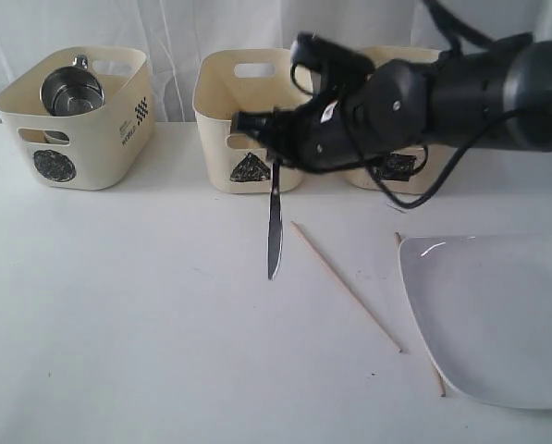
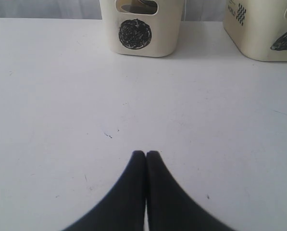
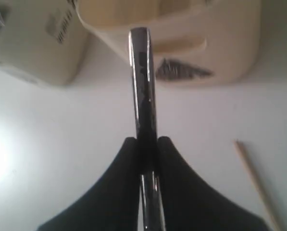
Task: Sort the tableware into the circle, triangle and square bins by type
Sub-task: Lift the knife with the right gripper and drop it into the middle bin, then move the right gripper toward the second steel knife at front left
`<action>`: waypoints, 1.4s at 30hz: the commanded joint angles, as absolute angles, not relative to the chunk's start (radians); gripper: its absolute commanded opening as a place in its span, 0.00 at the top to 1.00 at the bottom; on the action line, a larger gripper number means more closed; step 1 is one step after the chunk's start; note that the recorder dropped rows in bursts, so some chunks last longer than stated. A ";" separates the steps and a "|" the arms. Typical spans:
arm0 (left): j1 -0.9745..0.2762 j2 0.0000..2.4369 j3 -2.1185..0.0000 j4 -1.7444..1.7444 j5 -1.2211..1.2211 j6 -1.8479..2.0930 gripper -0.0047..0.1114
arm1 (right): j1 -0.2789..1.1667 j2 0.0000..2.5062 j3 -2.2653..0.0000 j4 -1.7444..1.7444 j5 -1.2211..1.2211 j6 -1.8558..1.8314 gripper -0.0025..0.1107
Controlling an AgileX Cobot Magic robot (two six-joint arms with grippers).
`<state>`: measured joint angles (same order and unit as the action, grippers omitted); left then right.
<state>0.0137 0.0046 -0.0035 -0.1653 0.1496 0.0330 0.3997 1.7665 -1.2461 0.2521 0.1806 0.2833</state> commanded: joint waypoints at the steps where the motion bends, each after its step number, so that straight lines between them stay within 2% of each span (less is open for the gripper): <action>1: 0.015 0.000 0.000 -0.170 0.149 0.027 0.96 | 0.357 1.705 -1.246 0.263 0.033 0.269 0.98; 4: 0.015 0.000 0.000 -0.170 0.149 0.027 0.96 | 0.325 1.717 -1.272 0.263 -0.058 0.269 0.98; 9: 0.015 0.000 0.000 -0.170 0.149 0.027 0.96 | 0.308 1.811 -1.417 0.261 -0.064 0.269 0.98; 16: 0.015 0.000 0.000 -0.170 0.149 0.027 0.96 | 0.274 2.104 -1.794 0.261 -0.077 0.275 0.98; 19: 0.015 0.000 0.000 -0.170 0.149 0.027 0.96 | 0.272 2.190 -1.892 0.261 0.032 0.275 0.98; 25: 0.015 0.000 0.000 -0.170 0.149 0.027 0.96 | 0.283 2.156 -1.892 0.158 0.539 0.094 0.98; 27: 0.015 0.000 0.000 -0.170 0.149 0.027 0.96 | 0.291 2.144 -1.875 0.137 0.607 0.057 0.98; 35: 0.015 0.000 0.000 -0.170 0.149 0.027 0.96 | 0.338 2.033 -1.683 0.118 0.659 0.049 0.98; 42: 0.015 0.000 0.000 -0.170 0.149 0.027 0.96 | 0.443 1.866 -1.431 0.086 0.668 0.032 0.98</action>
